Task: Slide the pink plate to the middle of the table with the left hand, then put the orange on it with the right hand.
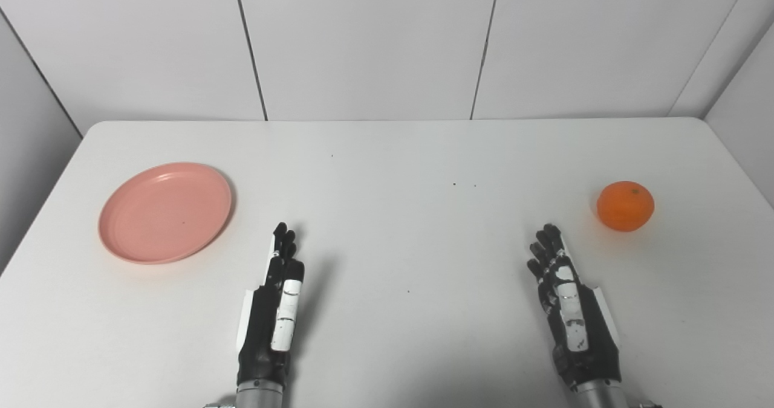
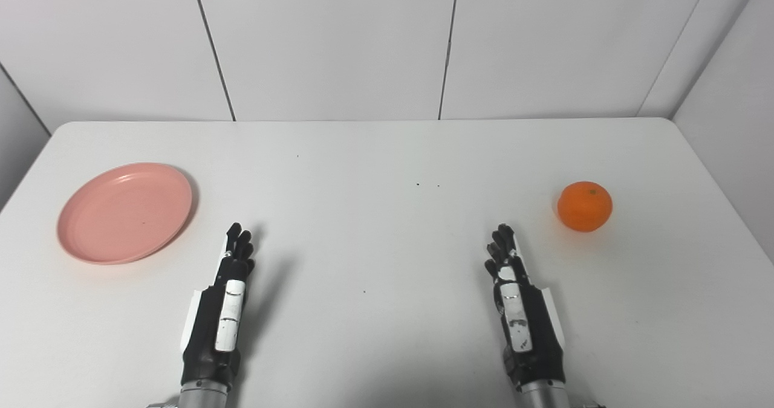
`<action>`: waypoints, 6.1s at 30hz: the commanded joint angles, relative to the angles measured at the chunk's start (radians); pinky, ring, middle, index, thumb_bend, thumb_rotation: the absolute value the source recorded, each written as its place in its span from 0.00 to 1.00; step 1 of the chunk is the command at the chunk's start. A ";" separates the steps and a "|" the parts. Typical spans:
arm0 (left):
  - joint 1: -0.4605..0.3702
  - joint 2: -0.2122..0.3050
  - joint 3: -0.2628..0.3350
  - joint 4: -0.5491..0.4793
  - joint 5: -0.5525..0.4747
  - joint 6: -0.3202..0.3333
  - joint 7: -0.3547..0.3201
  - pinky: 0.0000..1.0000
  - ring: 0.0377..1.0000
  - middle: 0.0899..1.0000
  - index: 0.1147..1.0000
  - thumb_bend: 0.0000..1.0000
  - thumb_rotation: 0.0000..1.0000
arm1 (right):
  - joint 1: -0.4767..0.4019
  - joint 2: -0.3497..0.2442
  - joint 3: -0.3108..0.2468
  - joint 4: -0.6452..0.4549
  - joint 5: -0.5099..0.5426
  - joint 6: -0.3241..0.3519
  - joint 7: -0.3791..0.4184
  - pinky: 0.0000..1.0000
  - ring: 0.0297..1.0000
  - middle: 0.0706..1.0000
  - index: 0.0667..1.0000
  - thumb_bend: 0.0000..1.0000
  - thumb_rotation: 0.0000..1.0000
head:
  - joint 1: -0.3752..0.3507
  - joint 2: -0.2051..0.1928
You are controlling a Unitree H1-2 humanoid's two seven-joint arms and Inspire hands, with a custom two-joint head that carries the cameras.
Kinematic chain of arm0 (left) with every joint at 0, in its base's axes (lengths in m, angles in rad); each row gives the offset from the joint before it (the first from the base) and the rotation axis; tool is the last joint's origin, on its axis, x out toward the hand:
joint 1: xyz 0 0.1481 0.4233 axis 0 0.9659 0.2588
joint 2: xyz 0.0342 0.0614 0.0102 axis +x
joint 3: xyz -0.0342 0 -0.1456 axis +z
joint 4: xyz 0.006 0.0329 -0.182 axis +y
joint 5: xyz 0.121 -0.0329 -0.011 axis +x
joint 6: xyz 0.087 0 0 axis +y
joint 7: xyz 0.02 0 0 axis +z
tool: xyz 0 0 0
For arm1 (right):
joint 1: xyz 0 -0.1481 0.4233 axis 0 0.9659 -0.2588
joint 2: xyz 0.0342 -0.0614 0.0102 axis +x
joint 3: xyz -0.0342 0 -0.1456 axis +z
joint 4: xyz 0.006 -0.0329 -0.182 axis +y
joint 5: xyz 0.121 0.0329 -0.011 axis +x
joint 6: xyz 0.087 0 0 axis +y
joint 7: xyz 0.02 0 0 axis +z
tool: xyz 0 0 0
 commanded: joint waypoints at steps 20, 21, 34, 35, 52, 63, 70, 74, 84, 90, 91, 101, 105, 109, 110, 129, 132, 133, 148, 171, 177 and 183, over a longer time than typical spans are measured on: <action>0.231 0.063 0.013 -0.052 0.019 0.008 -0.010 1.00 0.99 1.00 1.00 0.67 1.00 | 0.056 -0.015 0.005 0.007 -0.008 0.002 -0.013 1.00 0.99 0.99 0.98 0.87 0.95 | 0.001 0.001; 0.230 0.063 0.013 -0.051 0.019 0.007 -0.010 1.00 0.99 1.00 1.00 0.67 1.00 | 0.056 -0.015 0.005 0.009 -0.007 0.000 -0.012 1.00 0.99 0.99 0.98 0.87 0.95 | 0.001 0.001; 0.226 0.060 0.015 -0.050 0.016 0.011 -0.009 1.00 0.99 1.00 1.00 0.66 1.00 | 0.054 -0.013 0.005 0.011 -0.008 0.004 -0.015 1.00 0.98 0.98 0.98 0.87 0.95 | -0.004 0.003; 0.226 0.060 0.015 -0.050 0.015 0.012 -0.010 1.00 0.99 1.00 1.00 0.66 1.00 | 0.054 -0.013 0.006 0.010 -0.009 0.005 -0.015 1.00 0.98 0.98 0.98 0.87 0.94 | -0.004 0.003; 0.215 0.018 -0.019 0.029 0.051 -0.042 0.034 0.95 0.97 0.99 0.99 0.63 0.99 | 0.054 -0.077 -0.026 0.085 0.049 -0.056 0.038 1.00 1.00 1.00 1.00 0.85 0.97 | 0.220 -0.106; 0.173 -0.003 -0.033 0.082 0.049 -0.059 0.062 0.87 0.93 0.96 0.95 0.62 0.91 | 0.020 -0.130 -0.036 0.200 0.123 -0.120 0.078 1.00 1.00 1.00 0.99 0.81 0.97 | 0.338 -0.224; 0.145 -0.007 -0.024 0.091 0.036 -0.086 0.065 0.83 0.91 0.94 0.93 0.59 0.86 | 0.005 -0.142 -0.031 0.249 0.162 -0.152 0.094 1.00 1.00 1.00 1.00 0.78 1.00 | 0.365 -0.270; 0.130 -0.001 -0.008 0.074 0.031 -0.082 0.063 0.82 0.90 0.93 0.92 0.62 0.85 | -0.001 -0.139 -0.027 0.266 0.165 -0.164 0.097 1.00 1.00 1.00 1.00 0.78 1.00 | 0.355 -0.286; 0.073 0.034 0.035 -0.024 -0.073 0.025 0.002 0.84 0.88 0.91 0.91 0.76 0.83 | -0.006 -0.121 -0.019 0.278 0.164 -0.173 0.086 1.00 1.00 1.00 1.00 0.76 0.98 | 0.331 -0.298; -0.004 0.046 0.068 -0.085 -0.165 0.082 -0.057 0.85 0.87 0.89 0.88 0.91 0.80 | -0.006 -0.111 -0.017 0.280 0.157 -0.177 0.076 1.00 1.00 1.00 0.99 0.76 0.97 | 0.325 -0.299; -0.026 0.051 0.073 -0.097 -0.172 0.095 -0.067 0.85 0.87 0.89 0.88 0.92 0.80 | -0.006 -0.110 -0.017 0.280 0.157 -0.177 0.075 1.00 1.00 1.00 0.99 0.76 0.97 | 0.323 -0.299; -0.184 0.061 0.116 -0.175 -0.193 0.213 -0.103 0.84 0.82 0.84 0.82 0.99 0.89 | -0.010 -0.104 -0.012 0.280 0.144 -0.180 0.063 1.00 0.99 0.99 0.96 0.77 0.95 | 0.317 -0.295; -0.233 0.078 0.115 -0.191 -0.200 0.224 -0.106 0.90 0.84 0.85 0.80 0.99 0.95 | -0.011 -0.099 -0.013 0.281 0.147 -0.176 0.058 1.00 0.98 0.98 0.95 0.79 0.93 | 0.315 -0.294; -0.285 0.103 0.123 -0.224 -0.220 0.260 -0.110 0.93 0.86 0.87 0.81 1.00 0.97 | -0.011 -0.099 -0.009 0.279 0.141 -0.175 0.057 1.00 0.99 0.98 0.94 0.78 0.94 | 0.311 -0.292; -0.297 0.108 0.129 -0.230 -0.225 0.267 -0.110 0.93 0.86 0.87 0.82 1.00 0.97 | -0.011 -0.099 -0.009 0.278 0.140 -0.174 0.057 1.00 0.99 0.98 0.94 0.78 0.94 | 0.311 -0.292; -0.500 0.281 0.266 -0.121 -0.345 0.274 -0.136 0.93 0.88 0.89 0.89 0.98 1.00 | -0.009 -0.097 -0.007 0.271 0.143 -0.166 0.049 1.00 0.97 0.96 0.92 0.78 0.92 | 0.311 -0.283; -0.537 0.319 0.300 -0.056 -0.388 0.255 -0.157 0.94 0.89 0.90 0.92 0.97 1.00 | -0.008 -0.097 -0.008 0.267 0.144 -0.162 0.047 0.99 0.97 0.96 0.92 0.78 0.92 | 0.312 -0.279; -0.548 0.331 0.309 -0.034 -0.400 0.246 -0.165 0.95 0.90 0.91 0.93 0.97 1.00 | -0.009 -0.097 -0.008 0.267 0.145 -0.162 0.048 0.99 0.97 0.96 0.92 0.78 0.92 | 0.312 -0.279; -0.646 0.456 0.399 0.277 -0.482 0.061 -0.280 0.91 0.88 0.90 0.90 1.00 0.94 | -0.010 -0.103 -0.008 0.272 0.155 -0.163 0.056 0.99 0.96 0.95 0.91 0.76 0.88 | 0.316 -0.270; -0.766 0.614 0.479 0.720 -0.552 -0.100 -0.407 0.97 0.93 0.94 0.97 1.00 0.89 | -0.006 -0.111 -0.003 0.265 0.150 -0.149 0.057 0.97 0.96 0.96 0.92 0.74 0.83 | 0.319 -0.262; -0.780 0.644 0.500 0.817 -0.548 -0.132 -0.410 0.98 0.93 0.93 0.94 1.00 0.85 | -0.004 -0.115 -0.003 0.265 0.153 -0.146 0.060 0.98 0.97 0.96 0.93 0.75 0.83 | 0.320 -0.260; -0.772 0.660 0.510 0.858 -0.533 -0.153 -0.399 0.98 0.93 0.93 0.93 1.00 0.86 | -0.004 -0.118 -0.003 0.263 0.153 -0.138 0.057 0.97 0.96 0.95 0.92 0.75 0.83 | 0.322 -0.259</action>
